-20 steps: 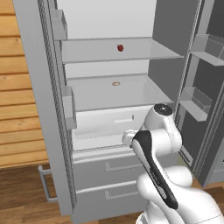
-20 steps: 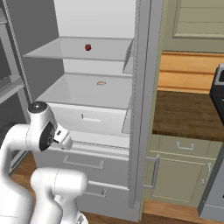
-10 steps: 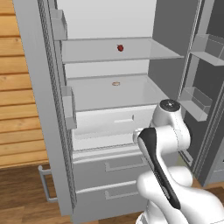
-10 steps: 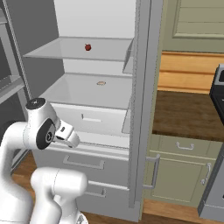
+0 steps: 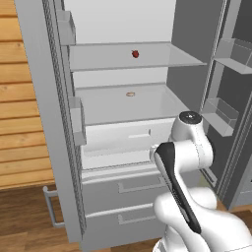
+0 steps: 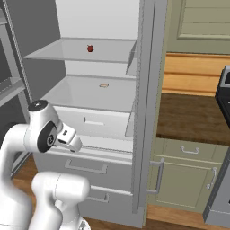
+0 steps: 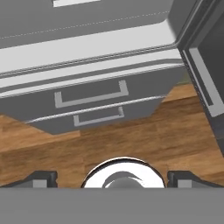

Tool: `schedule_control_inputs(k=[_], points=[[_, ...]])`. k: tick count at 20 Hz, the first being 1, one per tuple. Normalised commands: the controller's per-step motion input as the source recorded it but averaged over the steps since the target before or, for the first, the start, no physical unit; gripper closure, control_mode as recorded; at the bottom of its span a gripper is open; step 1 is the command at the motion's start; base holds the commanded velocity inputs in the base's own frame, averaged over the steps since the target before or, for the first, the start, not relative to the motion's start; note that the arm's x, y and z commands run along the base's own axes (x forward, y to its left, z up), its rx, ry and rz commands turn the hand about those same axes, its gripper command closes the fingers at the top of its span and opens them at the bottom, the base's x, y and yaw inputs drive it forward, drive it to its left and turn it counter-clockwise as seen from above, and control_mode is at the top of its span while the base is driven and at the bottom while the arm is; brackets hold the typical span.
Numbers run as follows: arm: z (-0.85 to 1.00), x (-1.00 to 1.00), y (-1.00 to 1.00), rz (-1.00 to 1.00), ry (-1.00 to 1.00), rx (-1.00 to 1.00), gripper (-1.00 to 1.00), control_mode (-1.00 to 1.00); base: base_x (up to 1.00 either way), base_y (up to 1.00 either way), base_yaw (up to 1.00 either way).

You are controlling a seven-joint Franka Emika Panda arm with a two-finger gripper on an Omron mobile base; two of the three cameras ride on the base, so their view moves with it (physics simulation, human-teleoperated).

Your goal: Take the strawberry from the fridge and place it on top of the pancake, located on the dining counter.

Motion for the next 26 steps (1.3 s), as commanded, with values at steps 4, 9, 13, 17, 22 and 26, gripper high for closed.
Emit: schedule_control_inputs(k=[4,9,13,17,22,26], points=[[0.00,0.00,0.00,0.00,0.00,0.00,-1.00,1.00,0.38,0.30,0.00],[0.00,0.00,0.00,0.00,0.00,0.00,-1.00,1.00,0.55,0.40,-0.01],[0.00,0.00,0.00,0.00,0.00,0.00,-1.00,1.00,0.52,0.03,0.00],[0.00,0.00,0.00,0.00,0.00,0.00,-1.00,1.00,0.63,0.00,0.00],[0.00,0.00,0.00,0.00,0.00,0.00,-1.00,1.00,0.69,0.00,0.00],[0.00,0.00,0.00,0.00,0.00,0.00,-1.00,1.00,0.56,-0.09,0.00]])
